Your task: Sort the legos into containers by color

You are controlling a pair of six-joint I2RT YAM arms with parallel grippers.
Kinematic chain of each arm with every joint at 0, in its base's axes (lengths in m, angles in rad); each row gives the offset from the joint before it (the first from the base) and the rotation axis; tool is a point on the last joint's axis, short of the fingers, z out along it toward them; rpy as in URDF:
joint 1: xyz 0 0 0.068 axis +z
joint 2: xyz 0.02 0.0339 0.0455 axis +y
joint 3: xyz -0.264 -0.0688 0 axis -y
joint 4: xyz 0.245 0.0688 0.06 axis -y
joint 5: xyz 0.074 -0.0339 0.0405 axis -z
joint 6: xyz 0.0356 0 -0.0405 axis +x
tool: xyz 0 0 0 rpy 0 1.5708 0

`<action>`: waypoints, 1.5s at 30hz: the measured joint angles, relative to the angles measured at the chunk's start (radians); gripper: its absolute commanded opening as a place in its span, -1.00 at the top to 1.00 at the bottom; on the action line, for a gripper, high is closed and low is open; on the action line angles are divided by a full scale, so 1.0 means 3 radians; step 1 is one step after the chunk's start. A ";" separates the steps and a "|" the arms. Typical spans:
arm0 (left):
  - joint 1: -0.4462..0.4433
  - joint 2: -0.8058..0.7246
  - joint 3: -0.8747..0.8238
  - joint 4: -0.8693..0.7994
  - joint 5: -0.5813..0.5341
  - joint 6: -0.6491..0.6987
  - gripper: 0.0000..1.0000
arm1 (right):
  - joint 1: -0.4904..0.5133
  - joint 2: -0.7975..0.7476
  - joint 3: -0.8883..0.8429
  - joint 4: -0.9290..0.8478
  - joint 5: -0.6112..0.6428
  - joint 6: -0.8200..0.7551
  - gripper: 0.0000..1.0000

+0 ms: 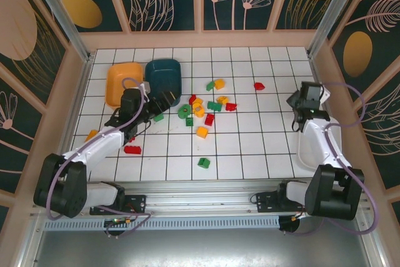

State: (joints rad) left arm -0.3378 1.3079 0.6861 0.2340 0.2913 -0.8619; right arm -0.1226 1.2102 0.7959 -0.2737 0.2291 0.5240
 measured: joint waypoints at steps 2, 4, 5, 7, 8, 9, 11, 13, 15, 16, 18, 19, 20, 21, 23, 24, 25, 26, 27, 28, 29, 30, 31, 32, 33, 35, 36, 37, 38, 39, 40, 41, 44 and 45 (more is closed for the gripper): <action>-0.0008 0.0019 0.0018 0.0037 0.0019 0.0000 -0.71 | -0.0080 0.0078 -0.0134 0.0036 -0.0117 0.0029 -0.34; -0.0006 0.0011 0.0022 0.0047 0.0028 0.0001 -0.73 | -0.0098 0.0210 -0.0219 0.0102 -0.0240 0.0034 -0.33; -0.0006 -0.0001 0.0022 0.0042 0.0027 0.0004 -0.74 | -0.0097 0.0284 -0.0261 0.0148 -0.0303 0.0036 -0.31; -0.0006 -0.0043 0.0022 0.0013 0.0011 0.0023 -0.76 | -0.0089 0.0364 -0.0318 0.0278 -0.0444 0.0033 -0.28; -0.0006 -0.0081 0.0022 -0.0010 -0.0010 0.0039 -0.77 | -0.0080 0.0383 -0.0343 0.0331 -0.0505 0.0034 -0.25; -0.0006 -0.0113 0.0022 -0.0025 -0.0025 0.0051 -0.77 | -0.0067 0.0393 -0.0366 0.0356 -0.0537 0.0036 -0.22; -0.0006 -0.0189 0.0022 -0.0051 -0.0056 0.0072 -0.78 | -0.0022 0.0399 -0.0411 0.0376 -0.0614 0.0034 -0.22; -0.0006 -0.0233 0.0028 -0.0074 -0.0079 0.0080 -0.78 | 0.0070 0.0398 -0.0415 0.0379 -0.0670 0.0032 -0.20; -0.0006 -0.0249 0.0037 -0.0089 -0.0100 0.0089 -0.78 | 0.0151 0.0371 -0.0415 0.0390 -0.0755 0.0031 -0.19; -0.0006 -0.0249 0.0041 -0.0095 -0.0113 0.0092 -0.78 | 0.0181 0.0346 -0.0415 0.0392 -0.0774 0.0031 -0.19; -0.0006 -0.0249 0.0046 -0.0104 -0.0125 0.0092 -0.78 | 0.0205 0.0273 -0.0415 0.0387 -0.0778 0.0031 -0.20; -0.0006 -0.0249 0.0047 -0.0108 -0.0126 0.0092 -0.78 | 0.0209 0.0226 -0.0415 0.0376 -0.0748 0.0034 -0.23; -0.0006 -0.0249 0.0051 -0.0113 -0.0126 0.0092 -0.78 | 0.0210 0.0161 -0.0415 0.0354 -0.0688 0.0046 -0.26; -0.0006 -0.0249 0.0052 -0.0117 -0.0126 0.0092 -0.78 | 0.0210 0.0093 -0.0417 0.0336 -0.0612 0.0074 -0.28; -0.0006 -0.0249 0.0052 -0.0122 -0.0126 0.0092 -0.78 | 0.0210 -0.0155 -0.0470 0.0309 -0.0408 0.0151 -0.35; -0.0006 -0.0249 0.0052 -0.0123 -0.0126 0.0094 -0.78 | 0.0209 -0.0291 -0.0511 0.0299 -0.0306 0.0195 -0.37; -0.0006 -0.0249 0.0052 -0.0123 -0.0126 0.0102 -0.78 | 0.0209 -0.0420 -0.0546 0.0277 -0.0197 0.0230 -0.39; -0.0006 -0.0249 0.0052 -0.0123 -0.0126 0.0106 -0.78 | 0.0201 -0.0515 -0.0568 0.0270 -0.0094 0.0267 -0.40; -0.0006 -0.0248 0.0053 -0.0125 -0.0123 0.0116 -0.78 | 0.0189 -0.0579 -0.0580 0.0252 0.0018 0.0298 -0.41; -0.0006 -0.0243 0.0060 -0.0131 -0.0123 0.0126 -0.78 | 0.0165 -0.0600 -0.0585 0.0240 0.0120 0.0337 -0.41; -0.0006 -0.0235 0.0071 -0.0136 -0.0122 0.0132 -0.78 | 0.0137 -0.0596 -0.0593 0.0237 0.0195 0.0373 -0.44; -0.0006 -0.0229 0.0080 -0.0139 -0.0121 0.0142 -0.79 | 0.0098 -0.0575 -0.0619 0.0240 0.0271 0.0397 -0.44; -0.0006 -0.0224 0.0084 -0.0141 -0.0121 0.0153 -0.79 | 0.0062 -0.0542 -0.0654 0.0239 0.0320 0.0425 -0.44; -0.0006 -0.0224 0.0086 -0.0148 -0.0121 0.0155 -0.79 | 0.0024 -0.0496 -0.0694 0.0239 0.0359 0.0451 -0.44; -0.0006 -0.0220 0.0086 -0.0149 -0.0120 0.0156 -0.79 | -0.0006 -0.0436 -0.0740 0.0242 0.0384 0.0468 -0.41; -0.0006 -0.0210 0.0089 -0.0150 -0.0109 0.0165 -0.79 | -0.0048 -0.0309 -0.0829 0.0242 0.0406 0.0484 -0.38; -0.0006 -0.0203 0.0090 -0.0155 -0.0103 0.0167 -0.80 | -0.0052 -0.0256 -0.0866 0.0243 0.0401 0.0481 -0.37; -0.0006 -0.0198 0.0092 -0.0170 -0.0098 0.0168 -0.80 | -0.0051 -0.0211 -0.0898 0.0252 0.0378 0.0478 -0.34; -0.0006 -0.0195 0.0093 -0.0182 -0.0098 0.0173 -0.81 | -0.0050 -0.0179 -0.0908 0.0252 0.0352 0.0470 -0.33; -0.0006 -0.0192 0.0094 -0.0192 -0.0098 0.0181 -0.81 | -0.0050 -0.0140 -0.0912 0.0266 0.0315 0.0464 -0.32; -0.0006 -0.0189 0.0095 -0.0200 -0.0097 0.0191 -0.81 | -0.0050 -0.0107 -0.0912 0.0294 0.0281 0.0458 -0.28; -0.0006 -0.0189 0.0095 -0.0206 -0.0098 0.0193 -0.81 | -0.0050 -0.0083 -0.0912 0.0323 0.0249 0.0454 -0.23; -0.0006 -0.0178 0.0108 -0.0224 -0.0097 0.0205 -0.81 | -0.0048 0.0001 -0.0912 0.0454 0.0037 0.0397 0.04; -0.0008 -0.0170 0.0116 -0.0229 -0.0097 0.0206 -0.81 | -0.0041 0.0032 -0.0912 0.0504 -0.0055 0.0376 0.16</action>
State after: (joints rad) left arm -0.3401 1.2568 0.7208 0.1654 0.2623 -0.8001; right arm -0.1349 1.2198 0.5224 -0.1226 0.2127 0.6369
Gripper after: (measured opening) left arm 0.902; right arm 0.502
